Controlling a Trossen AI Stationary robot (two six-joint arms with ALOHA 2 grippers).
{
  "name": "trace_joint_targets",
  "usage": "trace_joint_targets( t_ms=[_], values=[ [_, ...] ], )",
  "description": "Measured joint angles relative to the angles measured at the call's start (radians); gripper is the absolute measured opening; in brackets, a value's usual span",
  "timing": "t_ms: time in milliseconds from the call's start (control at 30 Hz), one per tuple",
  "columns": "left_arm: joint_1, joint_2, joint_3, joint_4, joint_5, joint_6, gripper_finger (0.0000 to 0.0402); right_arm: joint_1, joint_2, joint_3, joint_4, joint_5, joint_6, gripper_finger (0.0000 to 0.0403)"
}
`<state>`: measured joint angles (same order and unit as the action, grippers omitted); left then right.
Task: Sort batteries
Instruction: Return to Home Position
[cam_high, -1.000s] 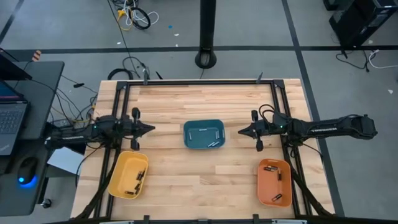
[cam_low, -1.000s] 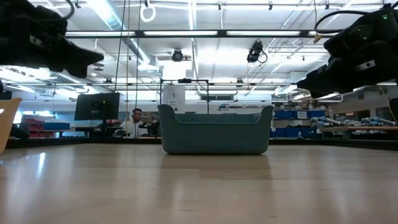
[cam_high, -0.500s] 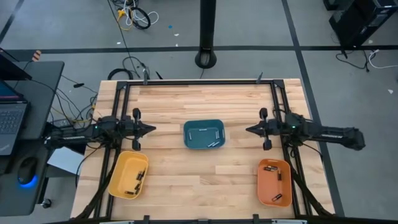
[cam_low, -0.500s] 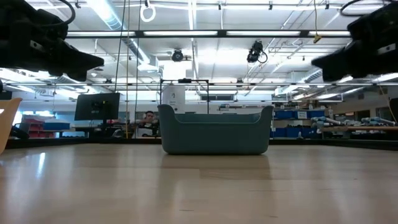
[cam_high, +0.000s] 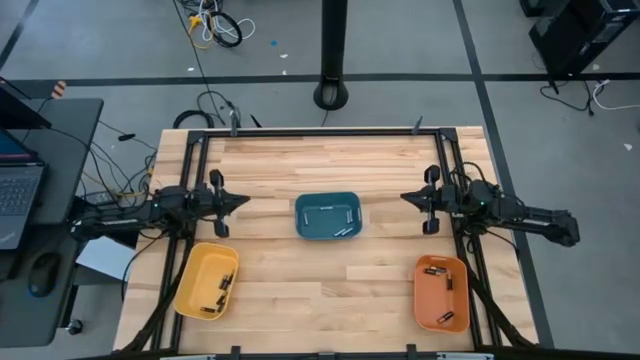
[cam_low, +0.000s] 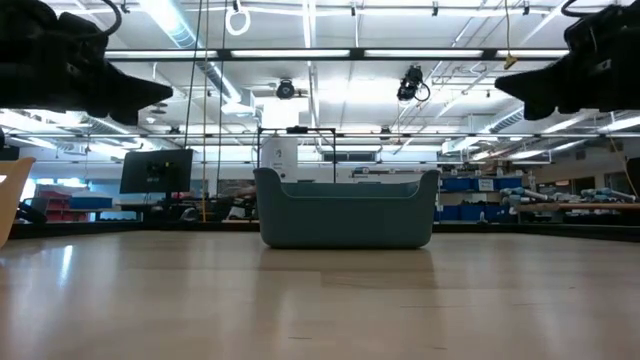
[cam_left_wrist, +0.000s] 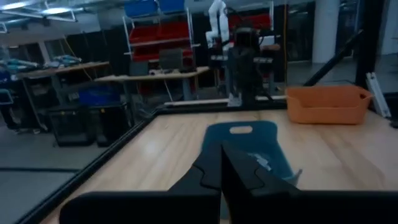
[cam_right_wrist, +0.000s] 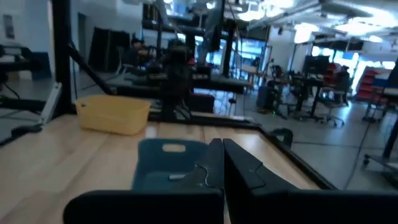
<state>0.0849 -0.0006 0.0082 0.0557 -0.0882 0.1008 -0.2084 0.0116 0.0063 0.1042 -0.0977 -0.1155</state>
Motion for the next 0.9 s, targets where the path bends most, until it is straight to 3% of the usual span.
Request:
trace_joint_targets(
  t_ms=[167, 300, 400, 600, 900],
  values=[
    [-0.008, 0.001, 0.000, -0.014, 0.014, -0.032, 0.0006, -0.007, -0.009, 0.000, -0.081, 0.050, 0.019, 0.0005],
    [-0.007, 0.000, 0.000, -0.019, -0.051, -0.039, 0.0006, -0.009, -0.003, 0.000, -0.084, 0.125, 0.045, 0.0008],
    [-0.006, 0.003, 0.000, -0.019, -0.105, -0.047, 0.0006, -0.010, 0.002, 0.000, -0.084, 0.128, 0.045, 0.0018],
    [-0.006, 0.007, 0.000, -0.023, -0.088, -0.095, 0.0008, -0.010, 0.002, 0.000, -0.084, 0.129, 0.005, 0.0039],
    [-0.006, 0.007, -0.001, -0.022, -0.085, -0.108, 0.0014, -0.011, 0.003, 0.000, -0.083, 0.133, 0.050, 0.0031]
  ],
)
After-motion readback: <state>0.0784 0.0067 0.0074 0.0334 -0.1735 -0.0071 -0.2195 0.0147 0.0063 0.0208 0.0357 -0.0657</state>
